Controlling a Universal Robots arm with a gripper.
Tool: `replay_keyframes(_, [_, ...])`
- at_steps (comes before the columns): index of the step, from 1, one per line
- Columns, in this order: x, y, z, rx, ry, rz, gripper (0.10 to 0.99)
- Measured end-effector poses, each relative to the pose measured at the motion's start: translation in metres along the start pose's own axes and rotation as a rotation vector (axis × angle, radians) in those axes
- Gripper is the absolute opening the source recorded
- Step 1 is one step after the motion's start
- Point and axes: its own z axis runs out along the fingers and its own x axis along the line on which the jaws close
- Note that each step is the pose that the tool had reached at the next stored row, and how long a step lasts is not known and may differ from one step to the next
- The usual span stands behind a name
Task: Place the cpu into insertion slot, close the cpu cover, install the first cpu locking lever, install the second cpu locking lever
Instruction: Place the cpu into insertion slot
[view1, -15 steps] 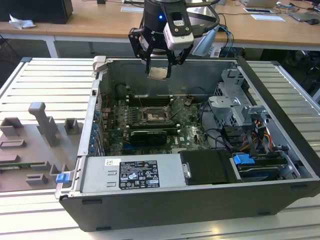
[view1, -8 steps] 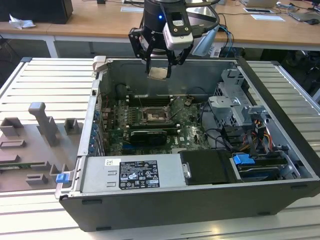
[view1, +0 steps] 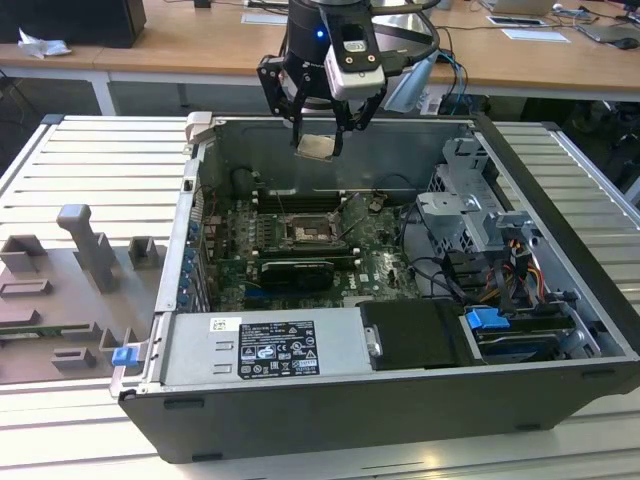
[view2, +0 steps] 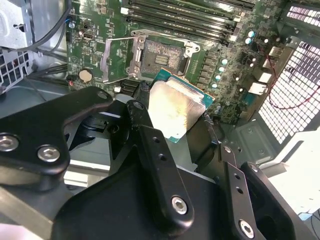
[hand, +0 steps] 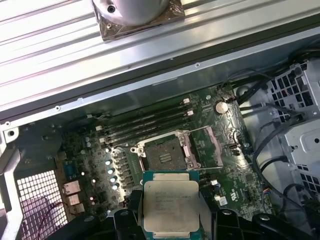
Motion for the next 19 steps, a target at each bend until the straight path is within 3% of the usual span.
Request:
replay_keyframes(11, [0.0,0.0,0.0003,-0.001,-0.0048,0.054,0.541])
replay_keyframes(19, [0.0,-0.0001,0.0015,-0.003,-0.0132,0.147,0.541])
